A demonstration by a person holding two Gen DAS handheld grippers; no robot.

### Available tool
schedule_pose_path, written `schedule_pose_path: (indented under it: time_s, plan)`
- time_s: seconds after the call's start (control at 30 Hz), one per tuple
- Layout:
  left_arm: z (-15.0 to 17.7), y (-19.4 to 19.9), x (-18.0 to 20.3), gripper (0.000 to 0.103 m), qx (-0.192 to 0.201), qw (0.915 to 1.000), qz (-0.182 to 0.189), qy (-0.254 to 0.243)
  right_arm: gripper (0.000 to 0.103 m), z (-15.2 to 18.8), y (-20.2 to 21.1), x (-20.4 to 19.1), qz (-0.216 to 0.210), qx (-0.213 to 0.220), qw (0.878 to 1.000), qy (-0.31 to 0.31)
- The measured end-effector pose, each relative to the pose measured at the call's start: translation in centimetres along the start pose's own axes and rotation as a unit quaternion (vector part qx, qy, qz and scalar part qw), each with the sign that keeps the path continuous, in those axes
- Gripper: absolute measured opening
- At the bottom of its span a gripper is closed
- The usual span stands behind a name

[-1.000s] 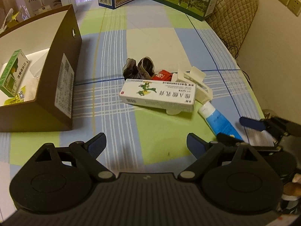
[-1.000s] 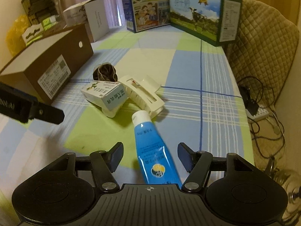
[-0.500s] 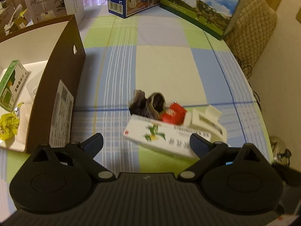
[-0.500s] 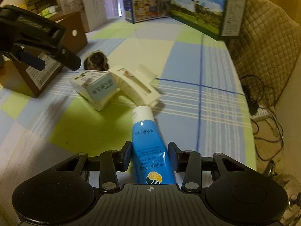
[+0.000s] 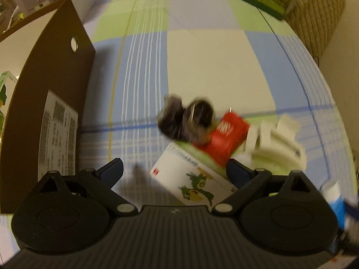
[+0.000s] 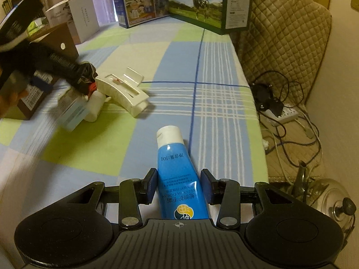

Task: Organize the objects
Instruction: 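Grasp the white ointment box with the left tool while the right tool grasps the blue tube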

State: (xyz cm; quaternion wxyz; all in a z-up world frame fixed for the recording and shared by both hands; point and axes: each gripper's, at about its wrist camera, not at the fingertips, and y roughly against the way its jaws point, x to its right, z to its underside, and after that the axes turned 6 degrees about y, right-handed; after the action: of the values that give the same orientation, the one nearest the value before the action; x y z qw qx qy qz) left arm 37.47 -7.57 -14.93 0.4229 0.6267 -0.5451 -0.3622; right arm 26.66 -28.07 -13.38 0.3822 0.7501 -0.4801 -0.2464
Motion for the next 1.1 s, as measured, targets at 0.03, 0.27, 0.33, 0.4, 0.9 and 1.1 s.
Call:
schedule_pose_path:
  time_s: [0.03,0.27,0.33,0.4,0.9,1.1]
  plan:
    - [0.6,0.0,-0.4,0.096,-0.002,1.0,-0.001,-0.003,0.039,0.0,0.0,0.0,-0.001,0.0,1.0,-0.001]
    - [4.5,0.3,-3.2,0.083,-0.004,0.9998,-0.001,-0.019,0.039,-0.1,-0.1,-0.1,0.001,-0.004,1.0,0.007]
    - [4.9,0.6,-3.8,0.076,-0.002,0.9998,0.012,-0.016,0.039,-0.2,-0.2,0.0,0.0,-0.005,1.0,0.009]
    - [5.1,0.7,-3.8,0.071,0.002,0.9996,0.021,-0.021,0.039,-0.2,-0.3,-0.1,0.0,-0.005,1.0,0.011]
    - [7.3,1.9,-2.6,0.034,0.019,0.997,0.035,-0.067,0.037,-0.5,-1.0,-1.2,0.026,0.011,0.999,0.029]
    - [8.5,2.7,-3.1,0.034,0.011,0.9977,0.029,-0.06,0.037,-0.1,-0.7,-2.9,0.007,0.007,0.999,0.048]
